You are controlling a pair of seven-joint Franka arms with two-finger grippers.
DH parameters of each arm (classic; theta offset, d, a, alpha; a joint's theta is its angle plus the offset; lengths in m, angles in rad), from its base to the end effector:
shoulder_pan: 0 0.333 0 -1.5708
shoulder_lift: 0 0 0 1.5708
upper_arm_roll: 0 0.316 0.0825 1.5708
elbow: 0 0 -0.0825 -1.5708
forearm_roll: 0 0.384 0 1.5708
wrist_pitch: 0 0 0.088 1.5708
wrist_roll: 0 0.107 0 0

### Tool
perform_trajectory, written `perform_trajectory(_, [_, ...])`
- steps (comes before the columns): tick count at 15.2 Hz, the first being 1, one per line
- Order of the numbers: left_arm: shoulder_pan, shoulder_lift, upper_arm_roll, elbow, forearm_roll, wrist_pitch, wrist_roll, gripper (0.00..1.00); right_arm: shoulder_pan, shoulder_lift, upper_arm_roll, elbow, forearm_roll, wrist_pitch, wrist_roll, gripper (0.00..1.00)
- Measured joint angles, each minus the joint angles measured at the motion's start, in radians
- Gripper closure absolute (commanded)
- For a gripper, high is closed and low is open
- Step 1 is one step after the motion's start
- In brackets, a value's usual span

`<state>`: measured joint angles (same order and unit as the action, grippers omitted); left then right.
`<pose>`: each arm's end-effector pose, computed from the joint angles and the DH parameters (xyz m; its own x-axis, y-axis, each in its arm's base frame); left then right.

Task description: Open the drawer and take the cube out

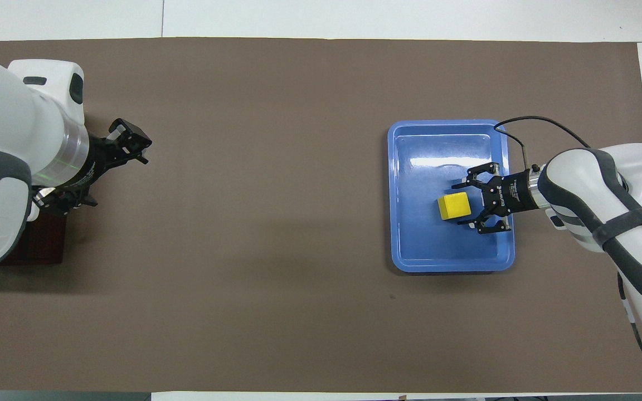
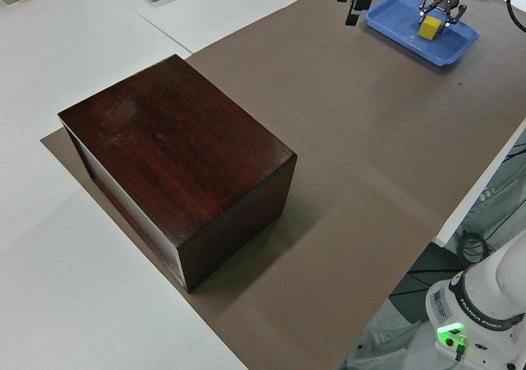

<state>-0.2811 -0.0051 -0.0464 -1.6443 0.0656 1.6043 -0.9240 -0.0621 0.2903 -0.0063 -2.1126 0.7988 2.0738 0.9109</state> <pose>0.5266 -0.1718 0.5957 0.8294 0.5578 0.0313 0.5586 -0.8267 -0.0675 0.5504 -0.0008 0.2645 0.0433 -0.7687 -0.6381 -0.9955 -0.0871 0.0374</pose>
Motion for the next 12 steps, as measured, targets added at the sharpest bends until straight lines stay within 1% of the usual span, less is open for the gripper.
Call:
perform_trajectory(3, [0.014,-0.036,0.026,0.011,-0.002,-0.086,0.28,0.0,0.0,-0.015,0.0,0.0,-0.001,0.0,0.0,0.0])
perform_trajectory(5, [0.067,-0.047,0.039,0.027,-0.002,-0.117,0.495,0.0,0.002,-0.03,0.0,0.005,-0.01,-0.011,0.0,0.0])
perform_trajectory(6, [0.108,-0.048,0.042,0.03,-0.002,-0.119,0.601,0.0,0.002,-0.042,0.0,0.014,-0.037,-0.028,0.0,0.0])
perform_trajectory(8, [0.194,-0.047,0.048,0.028,-0.003,-0.111,0.772,0.0,0.003,-0.083,0.001,0.059,-0.144,-0.077,-0.001,0.0])
perform_trajectory(9, [0.228,-0.047,0.05,0.018,-0.004,-0.091,0.822,0.0,0.004,-0.108,0.004,0.093,-0.204,-0.109,-0.004,0.0])
perform_trajectory(12, [0.273,-0.058,0.051,-0.075,-0.011,0.015,0.859,0.0,0.01,-0.168,0.011,0.222,-0.357,-0.227,-0.1,0.0])
